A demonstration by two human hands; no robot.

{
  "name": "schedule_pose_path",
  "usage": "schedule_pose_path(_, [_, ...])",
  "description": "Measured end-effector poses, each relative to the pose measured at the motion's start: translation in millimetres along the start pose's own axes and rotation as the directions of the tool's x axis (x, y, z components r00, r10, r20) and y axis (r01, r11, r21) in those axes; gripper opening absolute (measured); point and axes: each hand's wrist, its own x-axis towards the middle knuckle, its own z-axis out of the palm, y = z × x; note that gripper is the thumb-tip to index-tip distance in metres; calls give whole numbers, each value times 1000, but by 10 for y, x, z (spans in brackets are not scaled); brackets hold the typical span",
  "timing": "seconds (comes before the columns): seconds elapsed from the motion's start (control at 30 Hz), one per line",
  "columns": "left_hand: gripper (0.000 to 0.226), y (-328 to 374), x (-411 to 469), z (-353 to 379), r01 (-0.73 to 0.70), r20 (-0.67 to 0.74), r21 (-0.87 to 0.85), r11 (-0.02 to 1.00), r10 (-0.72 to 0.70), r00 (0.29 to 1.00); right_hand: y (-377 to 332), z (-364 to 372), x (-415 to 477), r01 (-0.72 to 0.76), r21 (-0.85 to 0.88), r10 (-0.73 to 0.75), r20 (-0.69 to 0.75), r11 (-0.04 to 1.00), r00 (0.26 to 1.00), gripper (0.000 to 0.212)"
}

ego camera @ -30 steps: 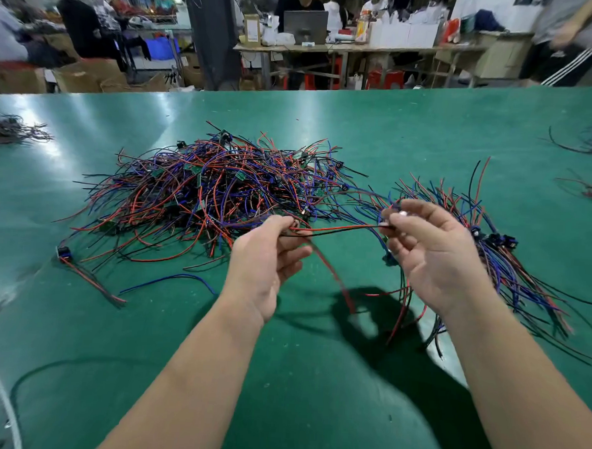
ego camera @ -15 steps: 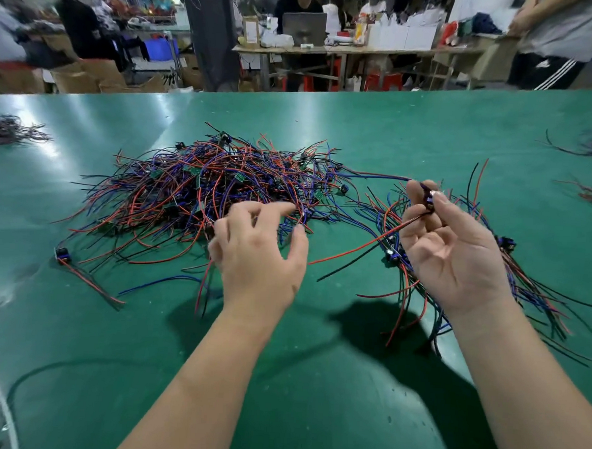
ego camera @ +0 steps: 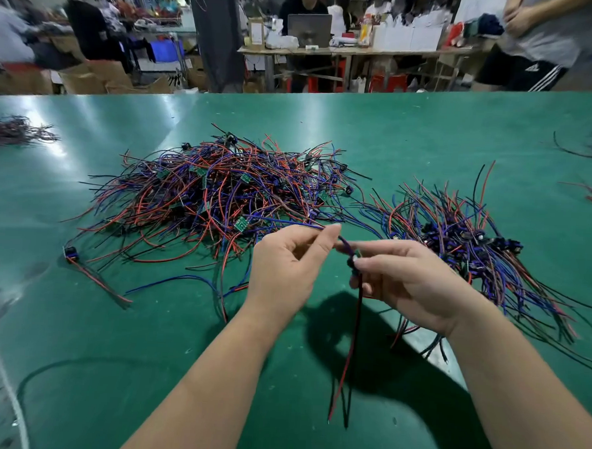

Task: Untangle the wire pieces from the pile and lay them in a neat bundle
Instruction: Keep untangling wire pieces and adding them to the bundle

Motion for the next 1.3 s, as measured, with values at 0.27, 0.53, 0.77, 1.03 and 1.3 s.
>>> schedule_pose_path(0.27, [16,-11,-31,25,55,115,0,998,-55,992,108,55,30,116,-385,-145,-48,916,988,8])
schedule_pose_path(0.53, [30,-25,-108,79,75,84,140,987,-88,993,102,37,85,171,-314,-240,-197,934,951,22])
schedule_pose_path(0.77, [11,10,-166,120,-106,153,339,935,56,987,91,-23,91,169,-187,-217,-282,968,934,19])
schedule_pose_path(1.03, [15,7,-137,92,-51,194,340,939,-17,981,-71,-237,91,271,-15,-244,-481,963,842,12])
schedule_pose_path(1.3, [16,1,-139,93,-147,274,446,883,22,962,-88,-399,85,362,-9,-290,-619,932,730,16])
